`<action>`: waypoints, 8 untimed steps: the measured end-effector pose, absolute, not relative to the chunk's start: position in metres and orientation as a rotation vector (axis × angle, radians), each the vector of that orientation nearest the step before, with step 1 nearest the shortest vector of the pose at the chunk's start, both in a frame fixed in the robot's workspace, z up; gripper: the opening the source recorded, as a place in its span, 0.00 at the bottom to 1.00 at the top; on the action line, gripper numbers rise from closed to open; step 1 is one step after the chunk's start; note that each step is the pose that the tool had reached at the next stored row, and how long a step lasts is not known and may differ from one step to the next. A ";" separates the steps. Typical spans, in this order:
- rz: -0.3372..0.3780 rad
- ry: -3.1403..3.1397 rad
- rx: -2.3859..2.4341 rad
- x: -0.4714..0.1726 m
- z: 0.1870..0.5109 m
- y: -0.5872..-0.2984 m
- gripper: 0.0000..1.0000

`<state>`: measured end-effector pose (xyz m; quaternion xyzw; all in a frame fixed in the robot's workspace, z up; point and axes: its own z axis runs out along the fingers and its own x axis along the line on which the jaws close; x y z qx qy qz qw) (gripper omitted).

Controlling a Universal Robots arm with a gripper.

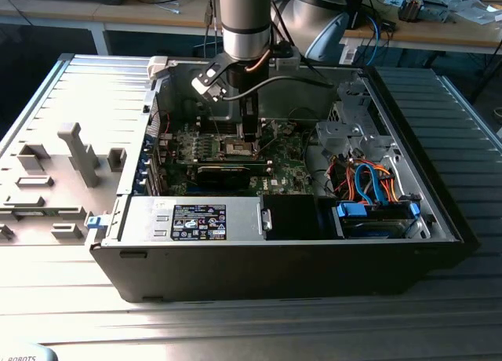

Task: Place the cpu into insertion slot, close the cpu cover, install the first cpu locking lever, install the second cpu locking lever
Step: 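Place the cpu into insertion slot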

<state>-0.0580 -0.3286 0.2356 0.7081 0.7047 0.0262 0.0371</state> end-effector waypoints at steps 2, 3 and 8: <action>0.080 2.163 2.173 -0.058 0.235 -0.329 0.55; 0.080 2.163 2.173 -0.058 0.235 -0.329 0.55; 0.081 2.163 2.173 -0.058 0.234 -0.329 0.55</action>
